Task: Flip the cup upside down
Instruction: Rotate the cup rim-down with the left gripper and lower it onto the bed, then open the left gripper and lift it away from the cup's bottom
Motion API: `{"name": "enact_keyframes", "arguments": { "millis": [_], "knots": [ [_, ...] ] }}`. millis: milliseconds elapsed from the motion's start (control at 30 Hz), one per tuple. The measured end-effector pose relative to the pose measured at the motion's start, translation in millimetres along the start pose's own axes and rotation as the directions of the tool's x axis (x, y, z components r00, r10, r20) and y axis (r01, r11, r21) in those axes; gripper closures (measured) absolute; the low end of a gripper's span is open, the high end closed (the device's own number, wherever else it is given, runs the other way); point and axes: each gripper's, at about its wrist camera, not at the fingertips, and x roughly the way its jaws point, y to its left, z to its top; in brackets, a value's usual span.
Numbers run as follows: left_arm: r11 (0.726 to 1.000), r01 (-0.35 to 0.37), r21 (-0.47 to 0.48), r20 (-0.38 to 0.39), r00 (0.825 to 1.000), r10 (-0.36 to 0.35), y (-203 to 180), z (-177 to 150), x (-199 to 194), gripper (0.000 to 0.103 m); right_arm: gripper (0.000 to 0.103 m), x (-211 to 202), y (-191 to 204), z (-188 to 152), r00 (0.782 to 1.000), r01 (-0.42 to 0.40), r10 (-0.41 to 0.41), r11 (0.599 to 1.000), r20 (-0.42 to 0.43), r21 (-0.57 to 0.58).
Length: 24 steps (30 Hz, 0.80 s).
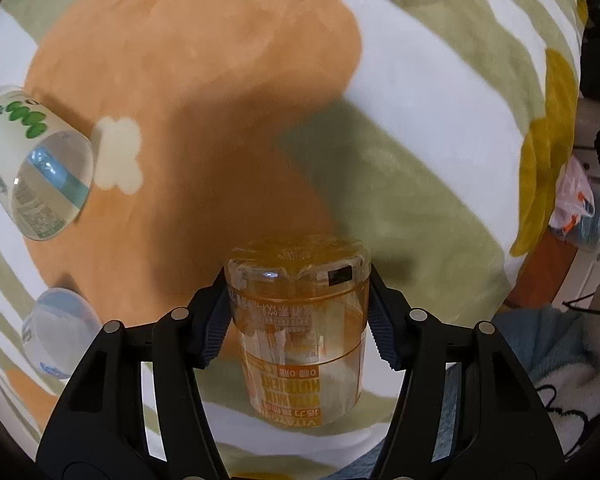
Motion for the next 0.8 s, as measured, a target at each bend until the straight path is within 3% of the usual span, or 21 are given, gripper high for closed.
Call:
{"name": "enact_keyframes", "arguments": {
  "millis": [100,133,167,233,300,400,433,533,567,600,667,733,800],
  "knots": [
    [0.998,0.049,-0.044,0.152,0.987,-0.042,7.8,-8.6,-24.5,0.046,0.004,2.5,1.0,2.2,1.000,-0.011,0.011,1.000,0.000,-0.006],
    [0.995,0.071,-0.069,0.223,0.973,-0.054,11.6,-13.7,-34.1,0.046,0.004,2.9,1.2,3.3,1.000,-0.016,0.016,1.000,0.001,-0.010],
    [0.989,0.110,-0.100,0.314,0.947,-0.073,16.6,-21.6,-44.7,0.046,0.004,3.0,1.3,4.0,1.000,-0.018,0.018,1.000,0.003,-0.012],
    [0.975,0.149,-0.167,0.479,0.876,-0.052,24.3,-41.0,-59.8,0.046,0.004,3.3,0.5,4.6,1.000,-0.026,0.026,1.000,0.007,-0.014],
    [0.955,0.158,-0.252,0.619,0.785,0.034,25.2,-64.0,-71.3,0.046,0.004,4.4,-0.4,4.7,0.999,-0.031,0.032,0.999,0.008,-0.013],
    [0.919,0.134,-0.372,0.739,0.641,0.206,11.3,-102.4,-67.0,0.046,0.004,8.2,-1.0,3.3,0.999,-0.037,0.037,0.999,0.006,-0.006],
    [0.910,0.140,-0.390,0.754,0.615,0.229,4.1,-116.8,-58.0,0.046,0.004,10.1,-0.7,2.1,0.999,-0.041,0.041,0.999,0.002,-0.004],
    [0.862,0.168,-0.479,0.783,0.525,0.333,-8.9,-120.8,-38.1,0.046,0.004,15.2,2.1,-1.1,0.999,-0.045,0.045,0.999,-0.007,-0.009],
    [0.848,0.175,-0.500,0.783,0.510,0.356,-12.1,-123.5,-36.1,0.046,0.004,16.8,3.7,-1.6,0.999,-0.040,0.040,0.999,-0.007,-0.013],
    [0.845,0.177,-0.505,0.780,0.513,0.359,-12.5,-124.0,-30.8,0.046,0.004,18.6,5.4,-2.7,1.000,-0.029,0.029,0.999,-0.011,-0.019],
    [0.839,0.168,-0.517,0.755,0.551,0.355,-12.7,-121.4,-14.6,0.046,0.004,22.5,10.0,-4.9,1.000,-0.020,0.019,0.999,-0.025,-0.037],
    [0.840,0.172,-0.515,0.760,0.545,0.354,-9.1,-124.1,-11.4,0.046,0.004,25.3,13.1,-5.4,0.999,-0.026,0.024,0.999,-0.033,-0.047],
    [0.847,0.163,-0.507,0.758,0.553,0.347,-11.8,-131.4,-13.5,0.046,0.004,27.3,15.5,-5.5,0.999,-0.029,0.027,0.998,-0.039,-0.058]
  ]
}}
